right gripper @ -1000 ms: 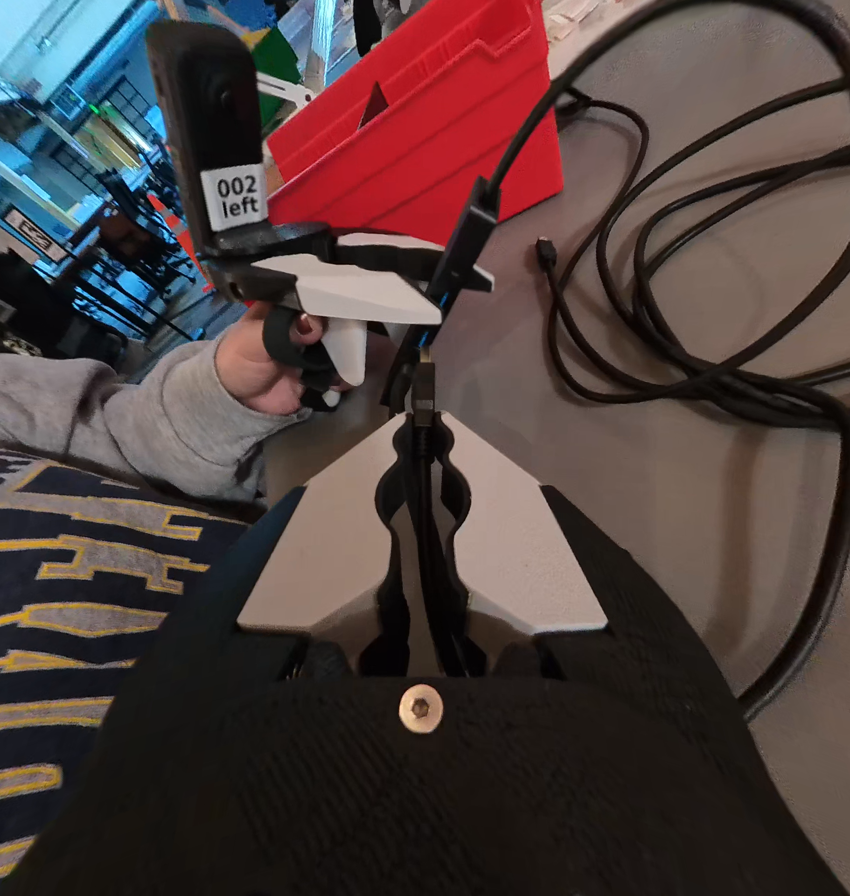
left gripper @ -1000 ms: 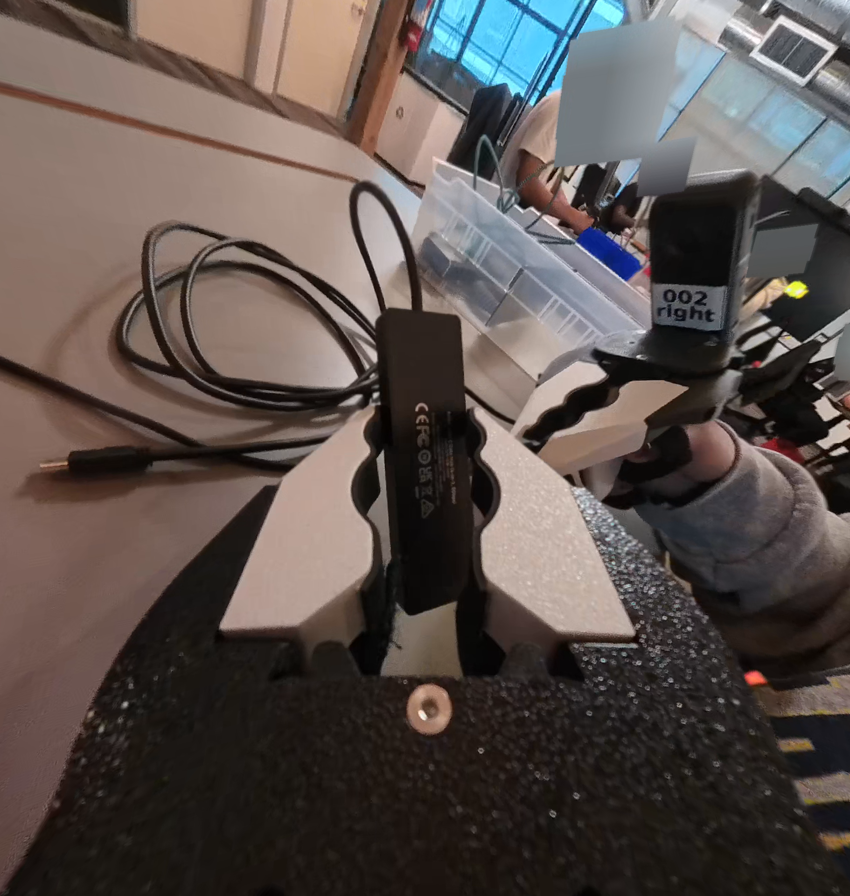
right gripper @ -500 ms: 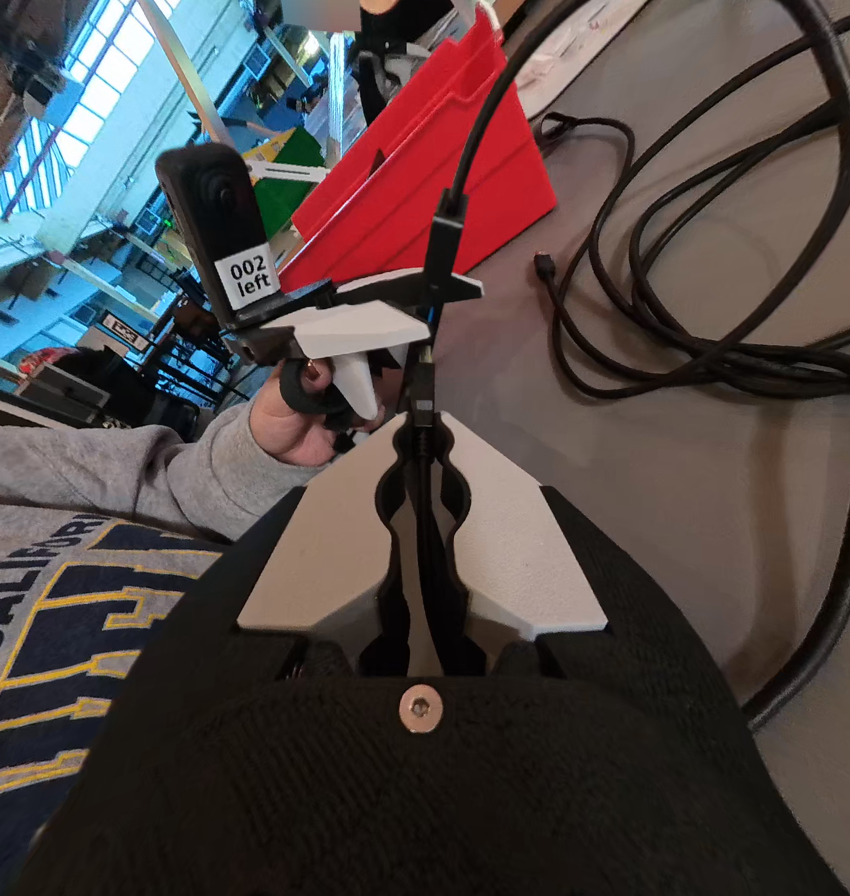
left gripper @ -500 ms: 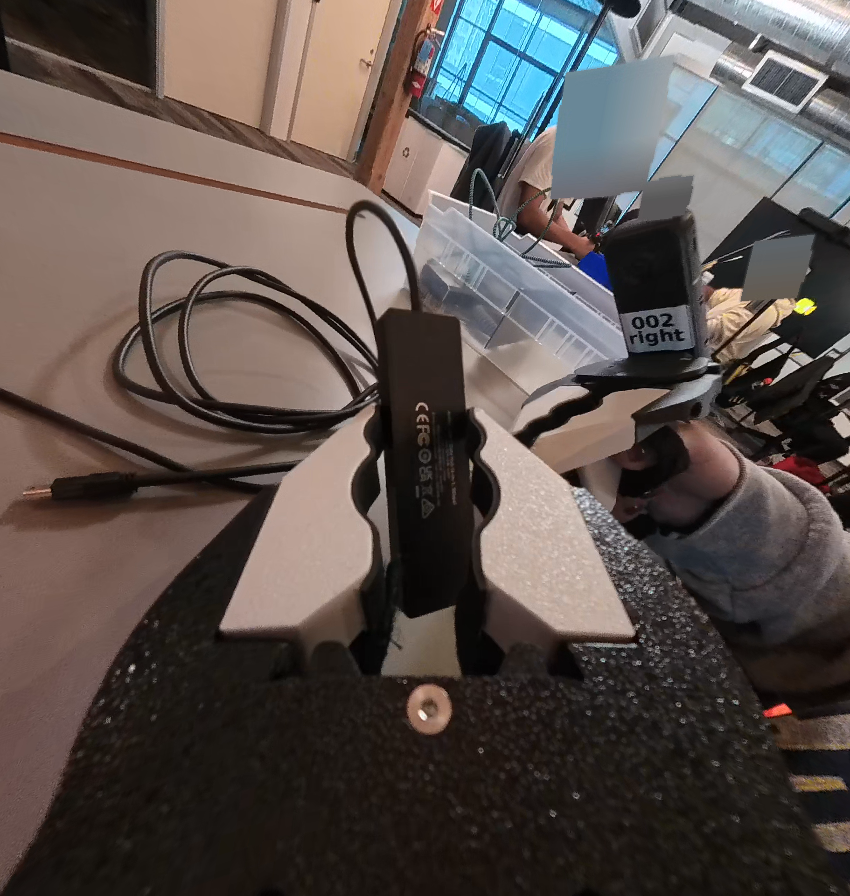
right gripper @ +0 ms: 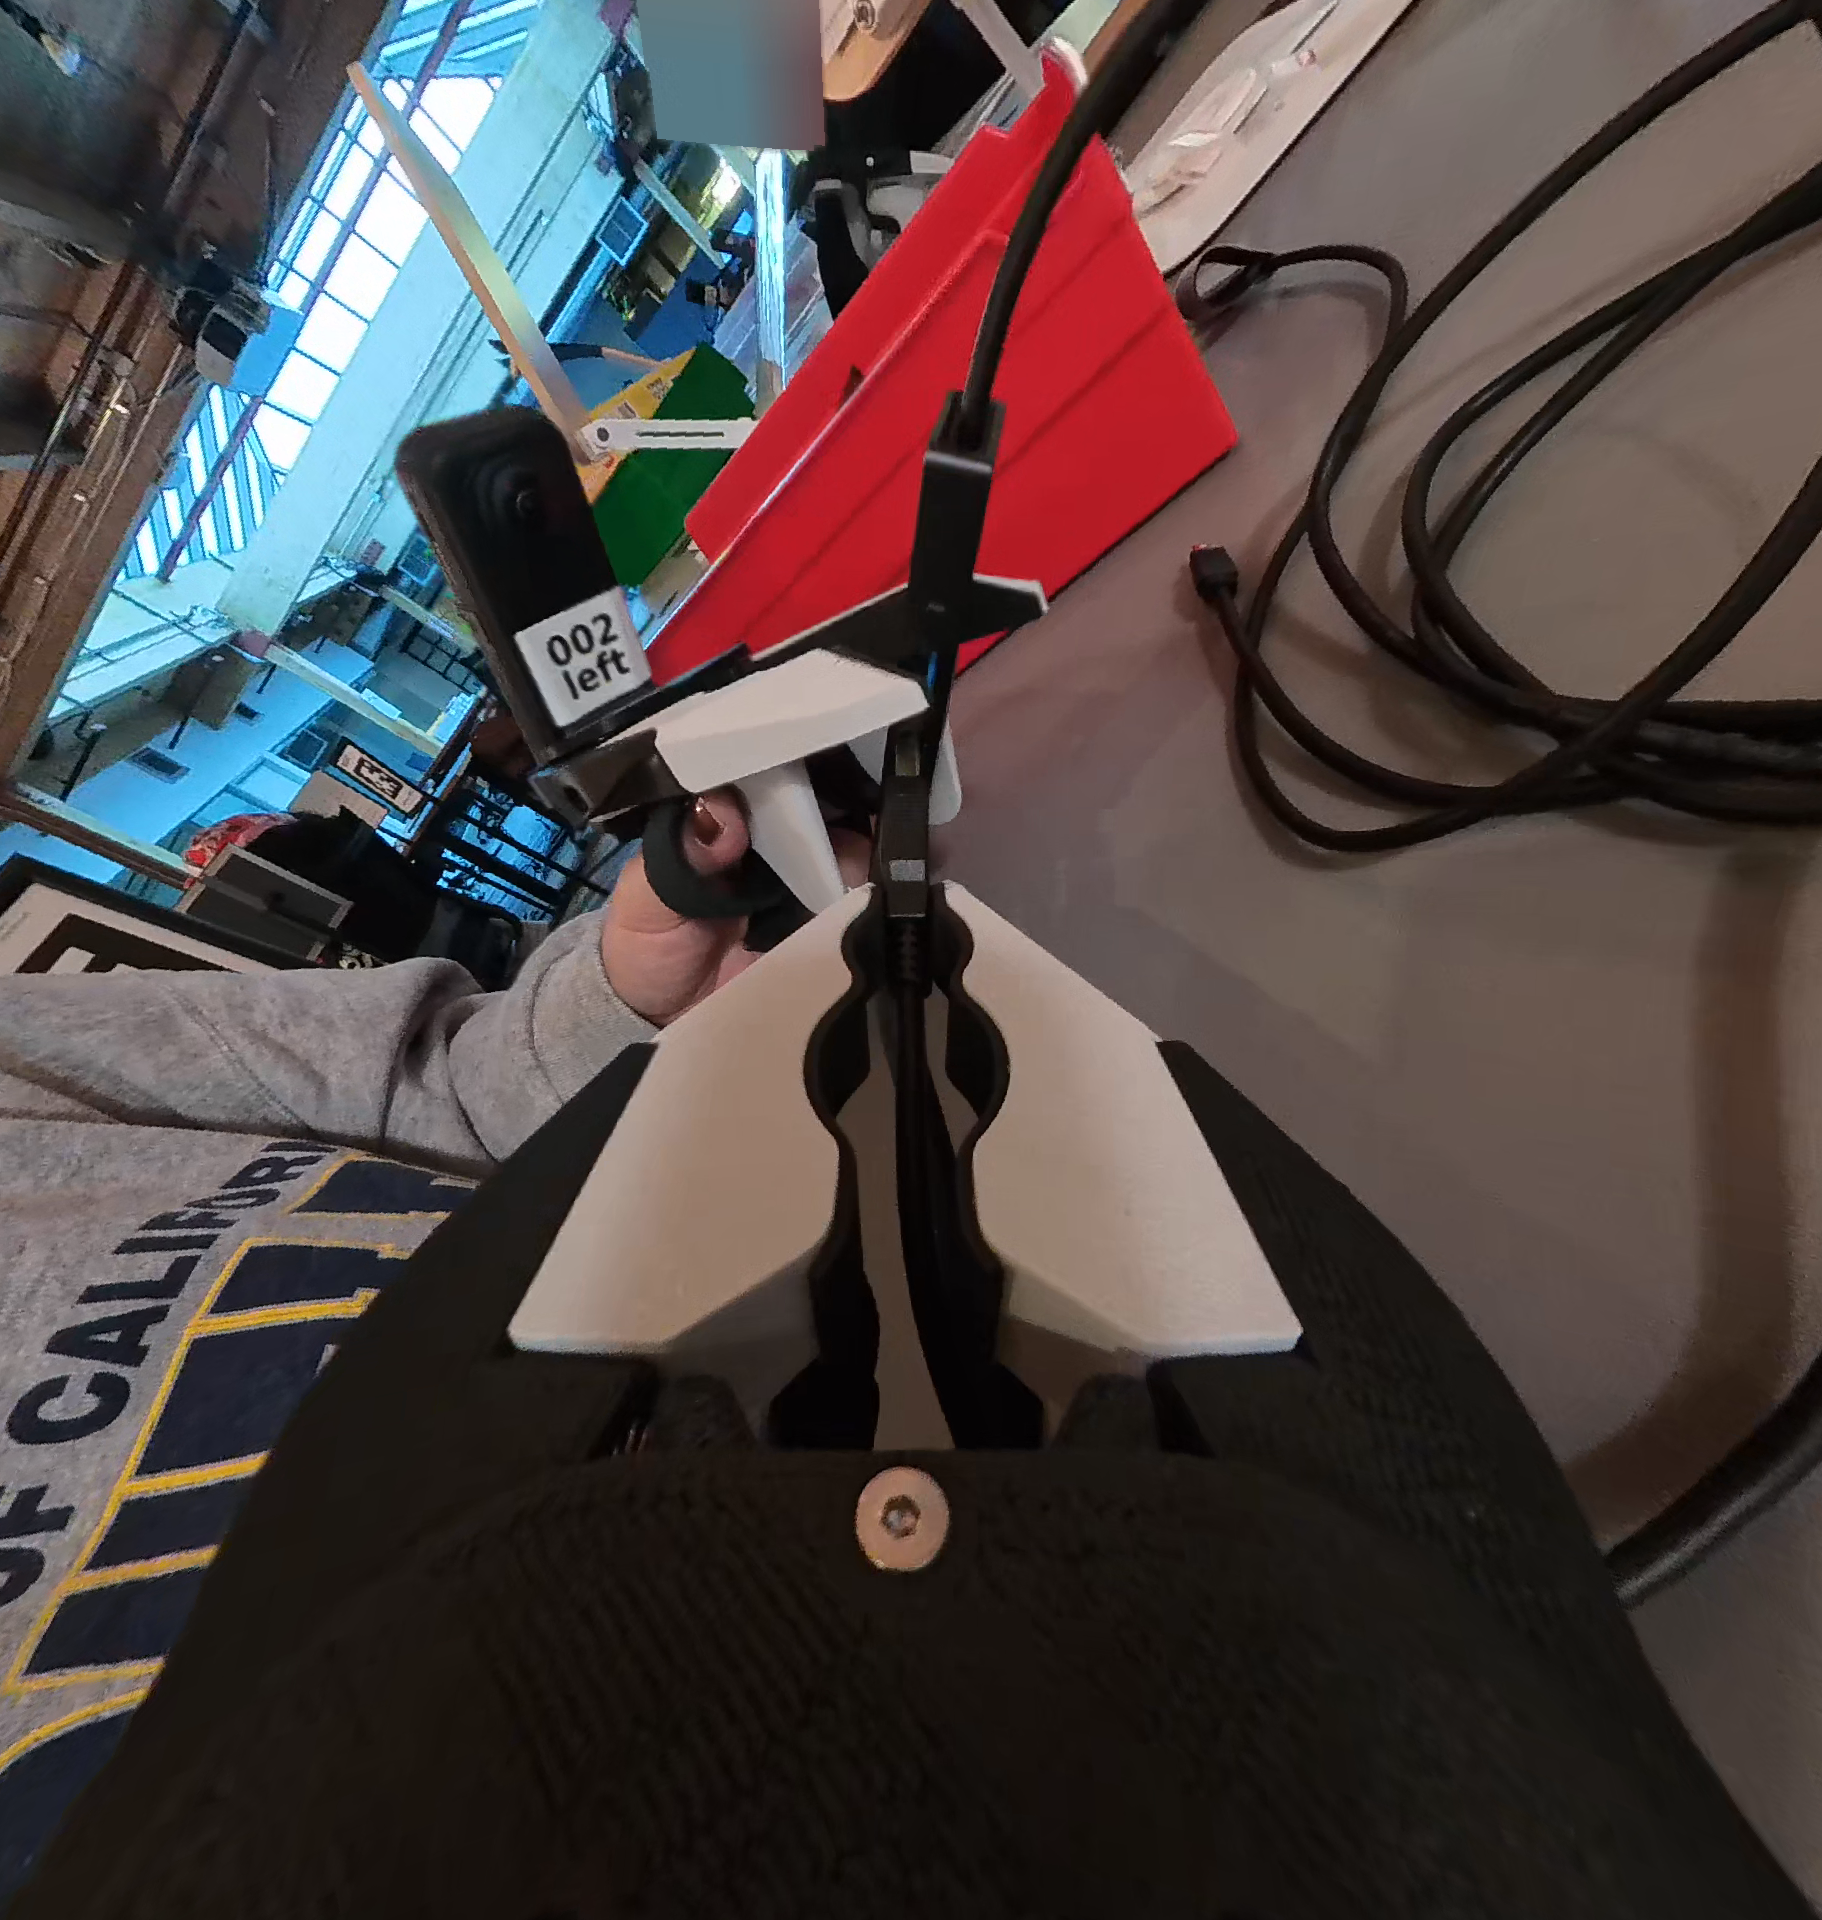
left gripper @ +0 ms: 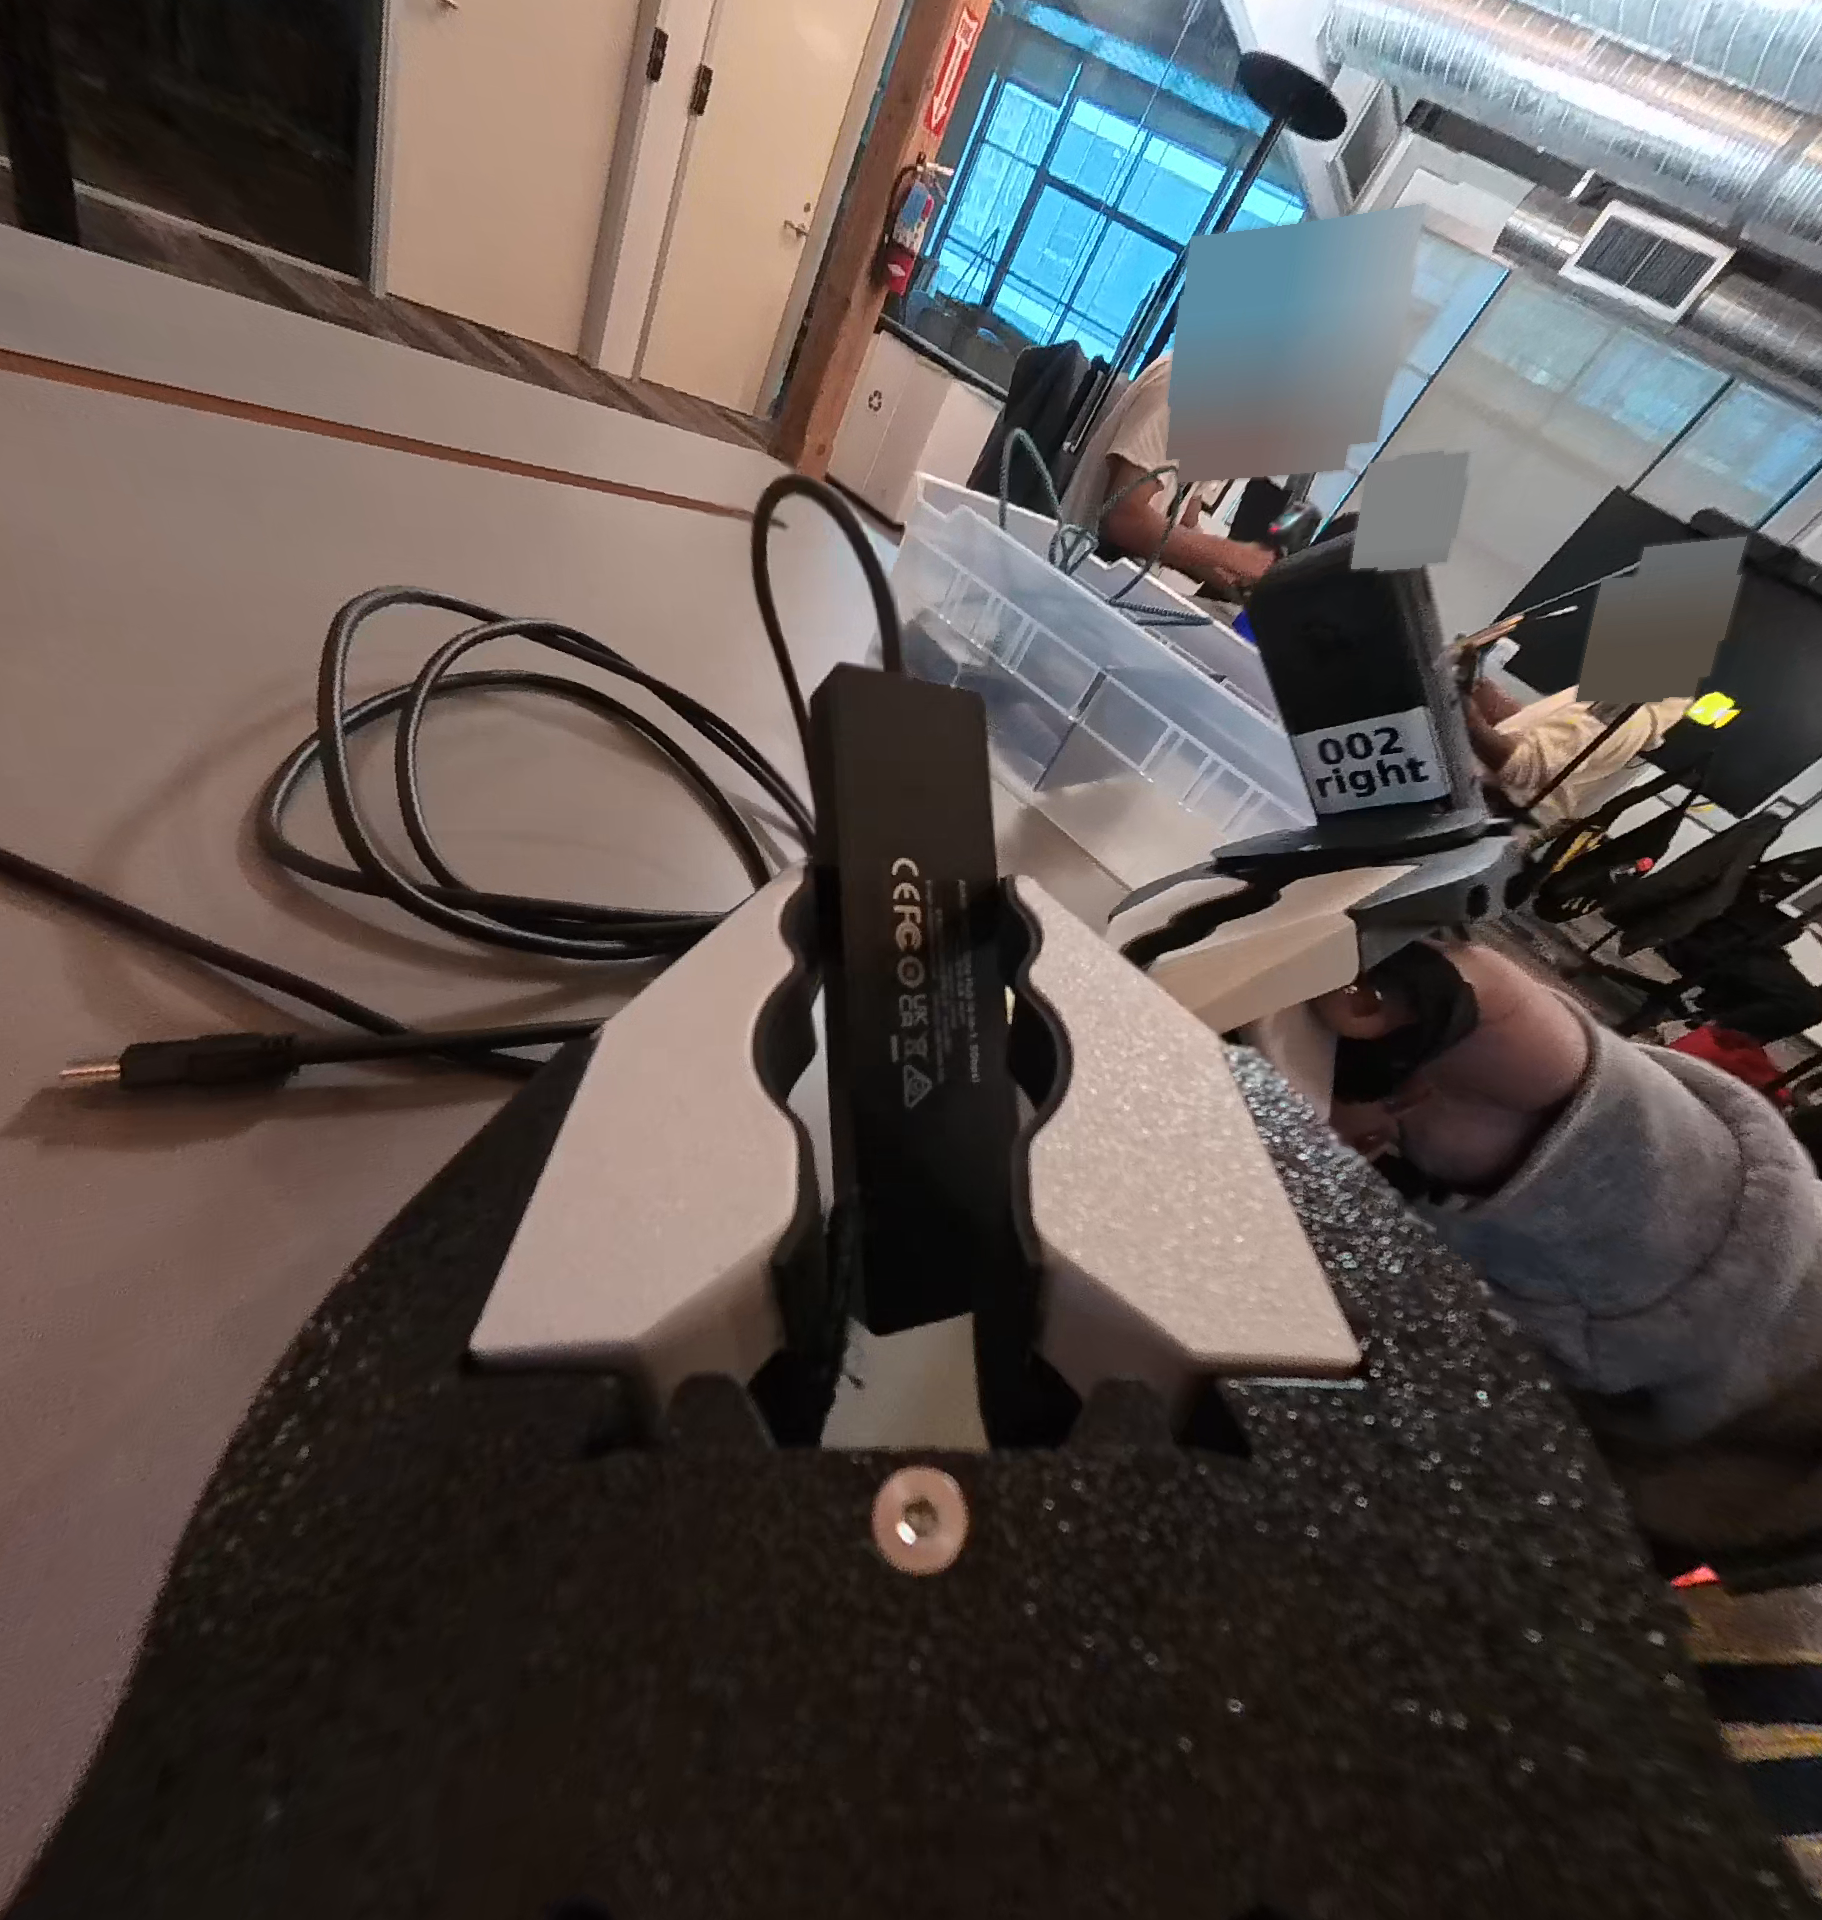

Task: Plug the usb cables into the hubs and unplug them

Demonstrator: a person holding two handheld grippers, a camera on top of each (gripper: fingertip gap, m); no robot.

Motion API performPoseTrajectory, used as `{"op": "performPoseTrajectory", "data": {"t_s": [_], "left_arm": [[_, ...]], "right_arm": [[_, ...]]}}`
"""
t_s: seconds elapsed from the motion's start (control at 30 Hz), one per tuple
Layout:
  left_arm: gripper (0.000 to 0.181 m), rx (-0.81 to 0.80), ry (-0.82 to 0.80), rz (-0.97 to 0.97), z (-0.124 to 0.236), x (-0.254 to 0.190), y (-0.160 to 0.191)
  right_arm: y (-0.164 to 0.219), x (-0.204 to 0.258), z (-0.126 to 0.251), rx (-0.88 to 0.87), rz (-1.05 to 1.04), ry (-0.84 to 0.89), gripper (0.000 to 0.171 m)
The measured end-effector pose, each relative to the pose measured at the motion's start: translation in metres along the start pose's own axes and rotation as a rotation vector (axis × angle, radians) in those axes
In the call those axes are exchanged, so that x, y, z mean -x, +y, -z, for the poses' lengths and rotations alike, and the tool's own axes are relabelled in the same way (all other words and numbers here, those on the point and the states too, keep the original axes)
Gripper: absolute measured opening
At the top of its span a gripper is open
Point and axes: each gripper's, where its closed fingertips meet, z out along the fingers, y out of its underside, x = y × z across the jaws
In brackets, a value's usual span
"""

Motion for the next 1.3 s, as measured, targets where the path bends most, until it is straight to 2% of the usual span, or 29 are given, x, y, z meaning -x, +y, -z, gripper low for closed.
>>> {"op": "performPoseTrajectory", "data": {"t_s": [0.17,0.4,0.53,0.97,1.3], "left_arm": [[0.032,-0.025,-0.045,-0.076,0.001,-0.001,-0.003],[0.032,0.023,0.024,-0.171,-0.002,-0.012,0.002],[0.031,0.028,-0.002,-0.224,-0.003,-0.013,0.003],[0.035,0.015,0.011,-0.189,-0.003,-0.012,0.001],[0.032,0.041,-0.007,-0.238,-0.006,-0.015,0.006]], "right_arm": [[0.002,0.001,-0.002,0.009,0.006,0.013,0.005],[0.003,0.003,0.008,0.051,-0.066,-0.070,0.005],[0.005,0.002,0.010,0.078,-0.065,-0.064,0.005],[0.010,0.004,0.006,0.101,-0.066,-0.076,0.005],[0.009,0.001,0.005,0.092,-0.053,-0.046,0.005]]}}
